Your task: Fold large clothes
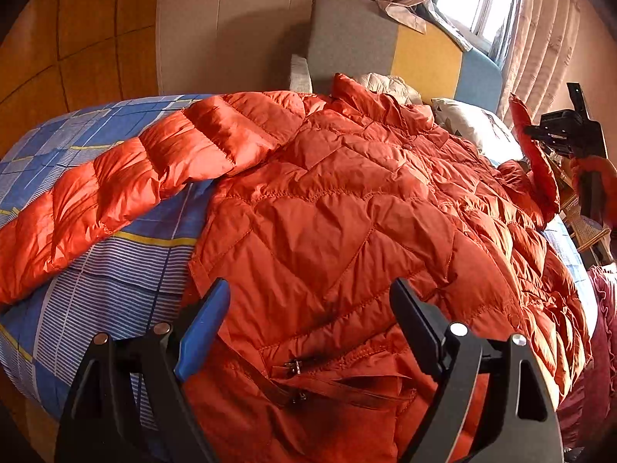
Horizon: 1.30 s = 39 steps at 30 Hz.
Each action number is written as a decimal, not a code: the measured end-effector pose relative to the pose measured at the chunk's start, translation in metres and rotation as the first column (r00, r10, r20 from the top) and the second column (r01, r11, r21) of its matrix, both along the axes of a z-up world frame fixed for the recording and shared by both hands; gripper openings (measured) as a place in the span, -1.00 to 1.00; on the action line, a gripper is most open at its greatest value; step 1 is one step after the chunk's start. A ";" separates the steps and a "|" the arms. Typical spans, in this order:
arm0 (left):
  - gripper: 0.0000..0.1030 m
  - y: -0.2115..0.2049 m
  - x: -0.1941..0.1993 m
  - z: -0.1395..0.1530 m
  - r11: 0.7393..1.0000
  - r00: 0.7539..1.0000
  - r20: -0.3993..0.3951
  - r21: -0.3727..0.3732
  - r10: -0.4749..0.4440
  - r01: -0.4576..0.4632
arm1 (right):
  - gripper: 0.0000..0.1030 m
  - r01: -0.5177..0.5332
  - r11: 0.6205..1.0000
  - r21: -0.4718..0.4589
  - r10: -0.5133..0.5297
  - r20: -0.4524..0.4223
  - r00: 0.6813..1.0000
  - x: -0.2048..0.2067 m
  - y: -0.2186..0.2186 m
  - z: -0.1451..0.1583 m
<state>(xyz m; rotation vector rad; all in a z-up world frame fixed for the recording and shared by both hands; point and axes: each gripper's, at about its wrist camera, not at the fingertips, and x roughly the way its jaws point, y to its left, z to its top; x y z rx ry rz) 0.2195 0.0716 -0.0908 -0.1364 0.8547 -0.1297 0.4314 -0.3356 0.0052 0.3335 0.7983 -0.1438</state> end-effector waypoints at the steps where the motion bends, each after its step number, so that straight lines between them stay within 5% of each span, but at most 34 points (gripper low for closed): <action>1: 0.64 0.002 0.000 -0.001 1.000 1.000 -0.002 -0.003 0.003 -0.003 | -0.85 -0.025 1.000 0.003 0.025 -0.002 1.000 0.002 0.014 -0.002; 13: 0.64 0.009 0.023 0.000 0.999 1.000 0.001 -0.029 0.020 -0.020 | -0.97 -0.230 0.972 0.051 0.232 -0.054 0.971 0.017 0.152 -0.038; 21: 0.64 -0.006 0.049 0.002 1.000 1.000 0.010 0.006 -0.002 0.002 | -0.95 -0.149 0.988 -0.037 0.142 -0.139 0.980 0.022 0.157 -0.060; 22: 0.64 -0.008 0.053 0.003 1.000 1.000 0.010 0.015 -0.001 0.001 | -0.74 -0.132 0.990 -0.059 0.122 -0.151 0.981 0.023 0.152 -0.064; 23: 0.64 -0.008 0.059 0.003 1.000 1.000 0.006 0.006 -0.003 0.003 | -0.28 -0.119 0.990 -0.072 0.106 -0.165 0.981 0.024 0.147 -0.068; 25: 0.64 -0.010 0.070 0.006 1.000 1.000 0.017 0.020 0.007 -0.008 | 0.15 -0.091 0.991 -0.100 0.072 -0.177 0.981 0.024 0.139 -0.073; 31: 0.64 -0.009 0.098 0.013 1.000 1.000 0.022 0.021 0.021 -0.022 | 0.15 -0.100 0.980 -0.174 0.058 -0.232 0.971 0.038 0.131 -0.088; 34: 0.64 -0.008 0.109 0.015 1.000 0.999 0.026 0.018 0.021 -0.021 | -0.03 -0.074 0.978 -0.197 0.017 -0.275 0.961 0.046 0.124 -0.099; 39: 0.64 -0.009 0.126 0.012 0.999 1.000 0.017 0.041 0.022 -0.022 | -0.90 -0.054 0.980 -0.191 -0.009 -0.316 0.949 0.052 0.113 -0.113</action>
